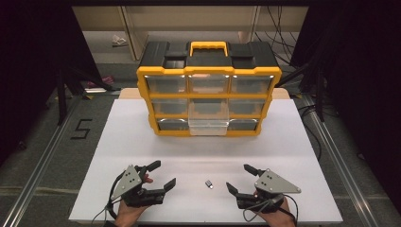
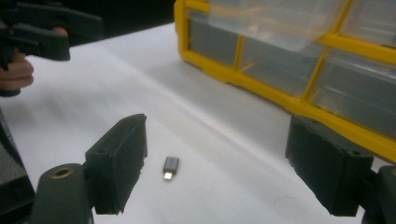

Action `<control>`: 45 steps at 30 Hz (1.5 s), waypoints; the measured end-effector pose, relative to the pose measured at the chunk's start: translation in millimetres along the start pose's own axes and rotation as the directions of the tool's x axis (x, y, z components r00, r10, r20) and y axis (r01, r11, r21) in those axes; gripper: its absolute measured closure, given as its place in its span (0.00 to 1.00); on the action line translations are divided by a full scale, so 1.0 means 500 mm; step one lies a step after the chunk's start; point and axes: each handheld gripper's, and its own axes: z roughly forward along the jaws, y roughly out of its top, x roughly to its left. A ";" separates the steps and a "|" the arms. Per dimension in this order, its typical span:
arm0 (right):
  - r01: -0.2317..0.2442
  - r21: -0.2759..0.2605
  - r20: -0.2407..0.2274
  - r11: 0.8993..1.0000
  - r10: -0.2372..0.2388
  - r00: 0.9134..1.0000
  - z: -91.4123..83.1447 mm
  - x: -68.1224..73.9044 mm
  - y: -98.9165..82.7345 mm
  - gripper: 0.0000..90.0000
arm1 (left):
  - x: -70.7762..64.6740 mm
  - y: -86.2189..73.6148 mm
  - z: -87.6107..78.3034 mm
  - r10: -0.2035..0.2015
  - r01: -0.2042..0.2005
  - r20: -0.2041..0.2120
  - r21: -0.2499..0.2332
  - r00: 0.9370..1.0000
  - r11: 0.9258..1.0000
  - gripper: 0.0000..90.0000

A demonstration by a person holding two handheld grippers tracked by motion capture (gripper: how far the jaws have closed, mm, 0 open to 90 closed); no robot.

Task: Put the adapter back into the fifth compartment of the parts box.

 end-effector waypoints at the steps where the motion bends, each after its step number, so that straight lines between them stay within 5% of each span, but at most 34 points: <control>1: 0.018 0.031 -0.015 0.999 -0.017 1.000 0.008 0.005 0.003 0.24 | 0.000 0.000 0.000 0.000 0.000 0.001 -0.001 1.000 1.000 0.21; 21: 0.097 0.166 -0.067 0.981 -0.086 0.994 0.054 0.012 0.049 0.27 | -0.002 0.001 0.000 0.005 -0.005 0.004 -0.010 1.000 1.000 0.22; 45: 0.173 0.374 -0.146 0.911 -0.126 0.981 0.137 0.032 0.063 0.37 | -0.003 0.002 -0.001 0.013 -0.012 0.006 -0.013 1.000 1.000 0.22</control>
